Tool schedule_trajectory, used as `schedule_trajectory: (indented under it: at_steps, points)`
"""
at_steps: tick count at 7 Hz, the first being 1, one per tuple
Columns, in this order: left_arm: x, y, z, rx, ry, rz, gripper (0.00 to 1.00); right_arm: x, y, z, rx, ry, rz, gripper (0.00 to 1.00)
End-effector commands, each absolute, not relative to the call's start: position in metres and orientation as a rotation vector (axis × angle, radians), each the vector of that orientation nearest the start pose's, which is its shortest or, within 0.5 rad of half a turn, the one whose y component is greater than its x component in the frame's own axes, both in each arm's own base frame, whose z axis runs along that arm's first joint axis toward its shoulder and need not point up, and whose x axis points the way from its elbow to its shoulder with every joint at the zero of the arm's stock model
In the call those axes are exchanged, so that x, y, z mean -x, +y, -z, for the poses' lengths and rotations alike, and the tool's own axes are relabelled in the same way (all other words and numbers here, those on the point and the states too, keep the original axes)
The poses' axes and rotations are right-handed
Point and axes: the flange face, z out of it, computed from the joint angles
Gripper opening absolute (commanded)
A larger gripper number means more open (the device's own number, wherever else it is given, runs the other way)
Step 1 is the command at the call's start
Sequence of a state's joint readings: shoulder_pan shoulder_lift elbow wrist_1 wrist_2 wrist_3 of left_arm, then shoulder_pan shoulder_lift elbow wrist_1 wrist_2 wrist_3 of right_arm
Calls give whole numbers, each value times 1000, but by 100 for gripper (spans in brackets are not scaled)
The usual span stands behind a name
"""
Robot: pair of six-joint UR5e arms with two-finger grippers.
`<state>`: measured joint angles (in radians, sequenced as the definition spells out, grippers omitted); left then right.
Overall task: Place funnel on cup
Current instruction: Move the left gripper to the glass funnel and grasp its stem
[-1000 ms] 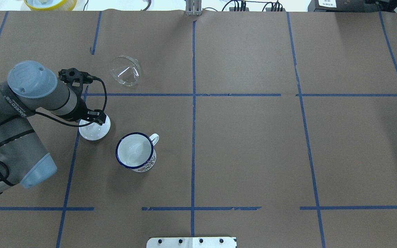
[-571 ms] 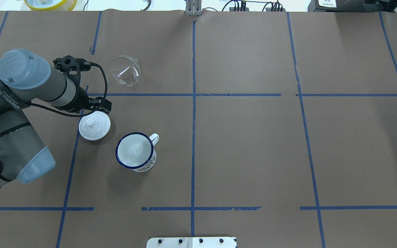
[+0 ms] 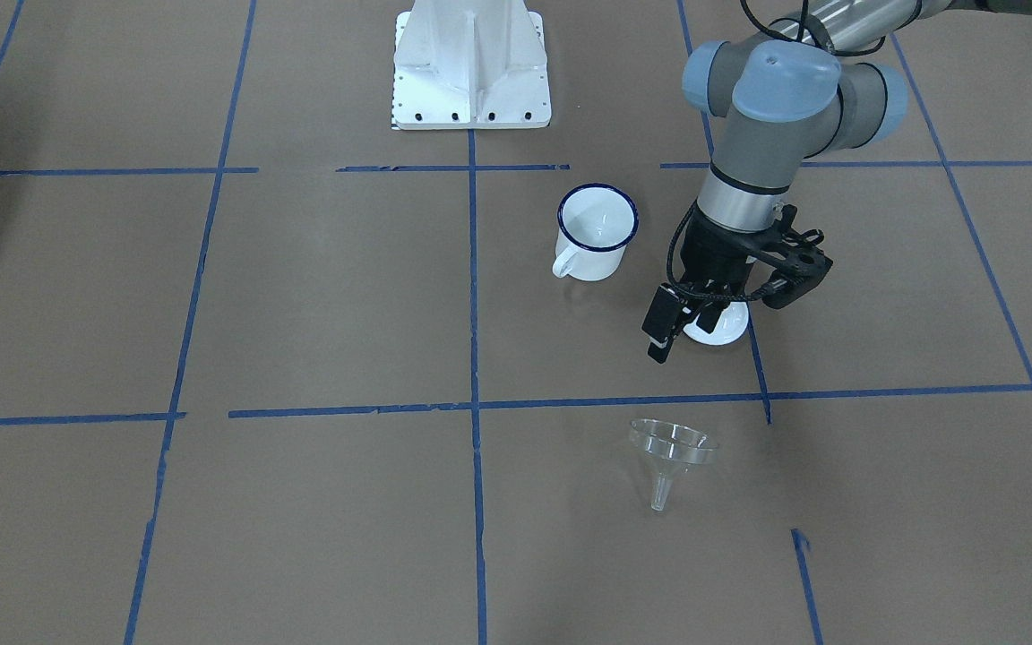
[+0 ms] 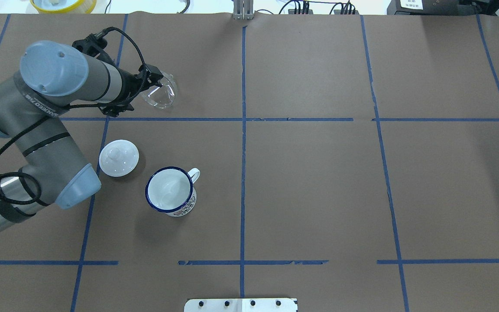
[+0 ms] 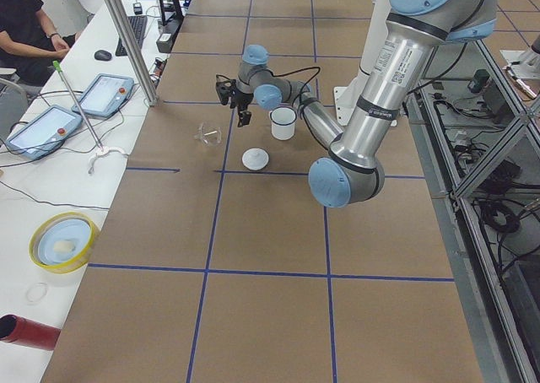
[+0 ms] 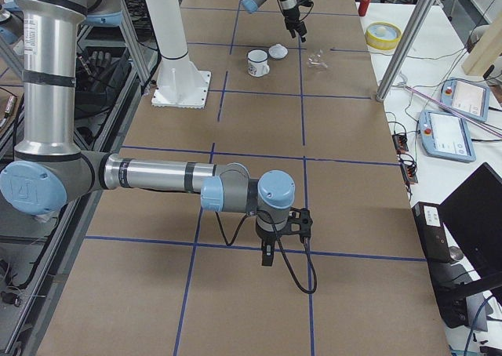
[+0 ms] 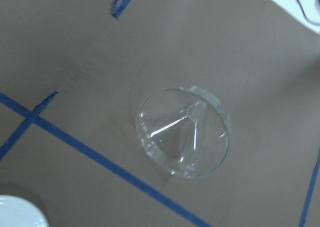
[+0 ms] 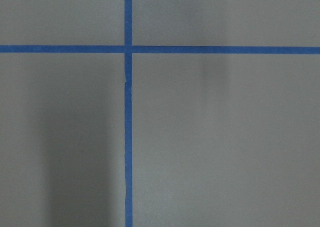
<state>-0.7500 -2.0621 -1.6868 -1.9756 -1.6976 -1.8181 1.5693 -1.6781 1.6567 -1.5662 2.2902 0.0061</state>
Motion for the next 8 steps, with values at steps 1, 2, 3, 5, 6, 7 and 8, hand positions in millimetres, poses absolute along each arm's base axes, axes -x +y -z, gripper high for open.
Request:
schedule_trajectory:
  at_steps: [1, 2, 3, 5, 6, 7, 8]
  points:
    - [-445, -574, -288, -211, 1074, 1072, 100, -67, -445, -670, 19, -719, -10, 100]
    - [-452, -583, -289, -222, 1064, 1087, 100, -67, -445, -670, 19, -719, -10, 100]
    - [-460, -590, -295, -221, 1066, 1088, 100, -67, -445, -670, 19, -719, -10, 100]
    - [-469, -596, -320, -223, 1070, 1083, 100, -67, -445, -670, 19, -719, -10, 100]
    - [-470, -597, -325, -223, 1062, 1083, 100, -67, -445, -670, 19, -719, -10, 100]
    - [-474, -601, -324, -224, 1070, 1081, 86, -67, -445, -670, 19, -719, -10, 100]
    - [-474, -601, -322, -230, 1083, 1075, 53, -67, -445, -670, 19, -719, -10, 100]
